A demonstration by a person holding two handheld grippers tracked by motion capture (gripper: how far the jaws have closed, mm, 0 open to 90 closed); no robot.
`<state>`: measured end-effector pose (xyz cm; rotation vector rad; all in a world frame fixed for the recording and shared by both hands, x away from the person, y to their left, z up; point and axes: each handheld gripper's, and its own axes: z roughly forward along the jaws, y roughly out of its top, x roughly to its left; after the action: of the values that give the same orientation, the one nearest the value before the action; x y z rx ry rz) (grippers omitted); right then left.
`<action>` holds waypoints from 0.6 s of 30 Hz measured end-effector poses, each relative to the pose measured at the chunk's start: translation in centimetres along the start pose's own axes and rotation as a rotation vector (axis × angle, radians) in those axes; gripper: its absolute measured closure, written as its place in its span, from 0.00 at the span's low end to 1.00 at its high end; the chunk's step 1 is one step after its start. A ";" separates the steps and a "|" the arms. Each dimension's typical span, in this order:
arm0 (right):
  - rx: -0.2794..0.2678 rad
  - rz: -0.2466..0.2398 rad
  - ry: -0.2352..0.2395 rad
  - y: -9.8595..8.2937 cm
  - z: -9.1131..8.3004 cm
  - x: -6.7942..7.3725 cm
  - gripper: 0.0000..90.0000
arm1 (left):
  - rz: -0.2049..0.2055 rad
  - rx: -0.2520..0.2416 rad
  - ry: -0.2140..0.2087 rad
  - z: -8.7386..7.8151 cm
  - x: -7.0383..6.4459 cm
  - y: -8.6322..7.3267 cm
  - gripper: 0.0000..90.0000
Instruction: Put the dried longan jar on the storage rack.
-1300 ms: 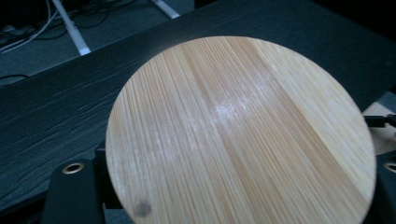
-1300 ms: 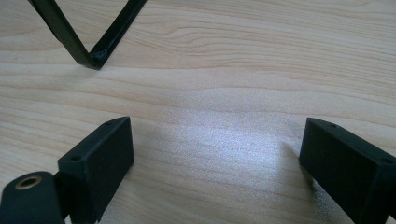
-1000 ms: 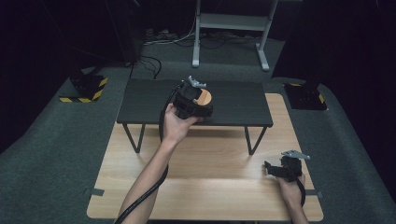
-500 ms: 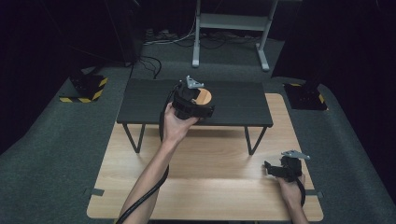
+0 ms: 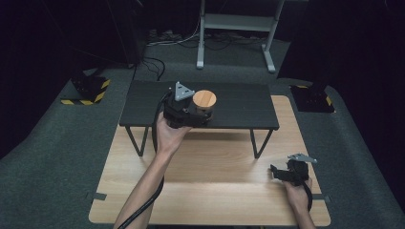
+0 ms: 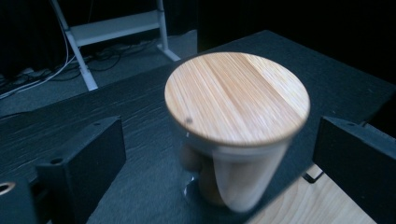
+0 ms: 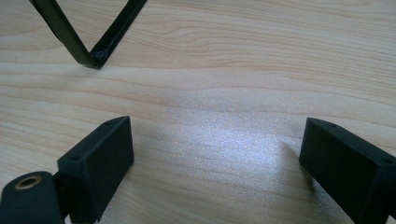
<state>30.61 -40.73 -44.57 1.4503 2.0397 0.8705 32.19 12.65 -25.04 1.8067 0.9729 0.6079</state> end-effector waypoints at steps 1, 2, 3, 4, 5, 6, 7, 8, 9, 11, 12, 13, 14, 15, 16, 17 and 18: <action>0.000 0.000 0.000 0.0 0.0 0.0 0.10 | 0.001 -0.004 -0.003 -0.3 0.1 -0.3 0.03; 0.000 0.000 0.000 0.0 0.0 0.0 0.10 | 0.003 -0.005 -0.006 -0.5 0.1 -0.5 0.03; 0.000 0.000 0.000 0.0 0.0 0.0 0.10 | 0.008 -0.011 -0.009 -0.9 0.1 -0.9 0.02; 0.000 0.000 0.000 0.0 0.0 0.0 0.10 | 0.008 -0.011 -0.009 -0.9 0.1 -0.9 0.02; 0.000 0.000 0.000 0.0 0.0 0.0 0.10 | 0.013 -0.021 -0.019 -1.5 0.1 -1.5 0.02; 0.000 -0.001 -0.001 0.0 0.0 0.0 0.10 | 0.016 -0.026 -0.023 -1.8 0.1 -1.9 0.02; 0.000 -0.001 -0.001 0.0 0.0 0.0 0.10 | 0.016 -0.026 -0.023 -1.8 0.1 -1.9 0.02; 0.000 0.000 -0.001 0.0 0.0 0.0 0.10 | 0.016 -0.030 -0.023 -2.1 0.1 -2.2 0.01; 0.000 0.000 -0.001 0.0 0.0 0.0 0.10 | 0.018 -0.036 -0.021 -2.4 0.0 -2.6 0.01; 0.000 0.000 -0.001 0.0 0.0 0.0 0.10 | 0.024 -0.046 -0.019 -3.2 -0.2 -3.8 0.01; 0.000 0.000 -0.001 0.0 0.0 0.0 0.10 | 0.027 -0.047 -0.018 -3.4 -0.3 -4.2 0.01; 0.000 0.000 -0.002 0.0 0.0 0.0 0.10 | 0.030 -0.047 -0.014 -3.7 -0.4 -4.6 0.01; 0.000 0.000 -0.002 0.0 0.0 0.0 0.10 | 0.037 -0.048 -0.007 -4.0 -0.6 -5.0 0.01; 0.000 0.000 -0.002 0.0 0.0 0.0 0.10 | 0.041 -0.050 -0.001 -4.2 -0.9 -5.4 0.01; 0.000 0.000 -0.002 0.0 0.0 0.0 0.10 | 0.049 -0.049 0.004 -4.5 -1.1 -5.9 0.01; 0.000 0.000 -0.002 0.0 0.0 0.0 0.11 | 0.049 -0.049 0.004 -4.5 -1.1 -5.9 0.01; 0.000 0.000 -0.002 0.0 0.0 0.0 0.11 | 0.051 -0.047 0.004 -4.7 -1.2 -6.3 0.01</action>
<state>30.60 -40.69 -44.57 1.4507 2.0386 0.8688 25.80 15.49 -28.83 1.7941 0.9108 0.6609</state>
